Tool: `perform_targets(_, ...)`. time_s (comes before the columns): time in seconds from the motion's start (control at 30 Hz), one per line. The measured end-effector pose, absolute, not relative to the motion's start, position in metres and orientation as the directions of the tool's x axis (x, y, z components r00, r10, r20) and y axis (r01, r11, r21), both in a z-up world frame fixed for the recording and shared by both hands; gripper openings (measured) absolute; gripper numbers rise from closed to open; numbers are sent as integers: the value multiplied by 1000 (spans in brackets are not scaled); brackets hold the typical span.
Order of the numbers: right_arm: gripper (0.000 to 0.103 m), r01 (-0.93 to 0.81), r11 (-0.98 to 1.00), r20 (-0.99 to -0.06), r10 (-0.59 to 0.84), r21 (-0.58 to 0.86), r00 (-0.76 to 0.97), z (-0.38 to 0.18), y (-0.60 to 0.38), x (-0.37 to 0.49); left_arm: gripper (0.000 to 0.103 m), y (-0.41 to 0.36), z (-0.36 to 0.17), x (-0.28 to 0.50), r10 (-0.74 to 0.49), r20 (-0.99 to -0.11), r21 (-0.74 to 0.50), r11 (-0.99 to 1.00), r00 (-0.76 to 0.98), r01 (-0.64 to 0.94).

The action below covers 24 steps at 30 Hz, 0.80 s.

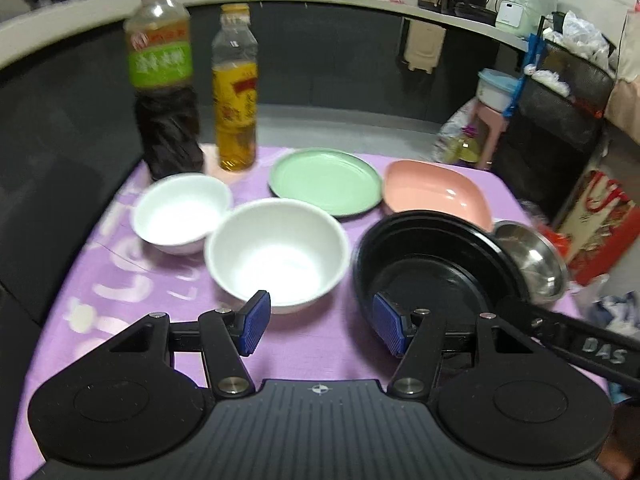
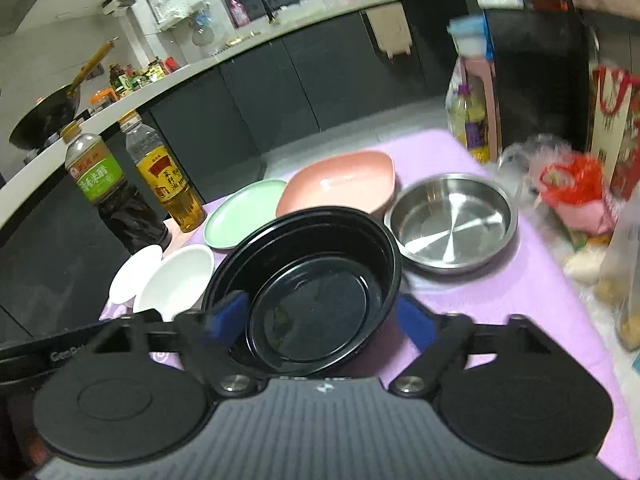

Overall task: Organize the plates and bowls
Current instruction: 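Move both grippers to the black bowl rim and close on it, then lift the black bowl with both grippers and set it down on the cloth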

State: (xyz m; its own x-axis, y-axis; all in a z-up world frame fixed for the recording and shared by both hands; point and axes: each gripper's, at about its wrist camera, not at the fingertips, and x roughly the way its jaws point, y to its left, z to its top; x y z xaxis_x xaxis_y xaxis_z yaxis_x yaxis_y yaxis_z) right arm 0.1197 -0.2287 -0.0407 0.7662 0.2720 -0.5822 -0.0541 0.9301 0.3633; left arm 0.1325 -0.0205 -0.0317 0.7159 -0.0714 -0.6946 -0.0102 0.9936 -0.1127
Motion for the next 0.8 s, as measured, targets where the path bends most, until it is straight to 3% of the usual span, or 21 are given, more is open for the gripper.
perform_targets(0.1,54,-25,907,-604,300,420,738,-46,-237,127,51,-19,-34,139,-100,-704,-164,986,703,-23)
perform_targets(0.3,34,30,898,-622,279,438,732,-51,-246,132,30,-21,-39,144,-160,-732,-218,976,662,-5)
perform_targets(0.67,31,69,896,-654,267,440,708,-61,-253,144,29,-10,-36,146,-203,-735,-291,956,647,-32)
perform_targets(0.73,15,69,896,-659,269,439,702,-64,-252,148,29,-13,-43,152,-226,-752,-309,951,619,-28)
perform_targets(0.8,14,60,892,-657,283,449,699,-65,-253,148,29,-16,-52,159,-239,-771,-323,946,590,-39)
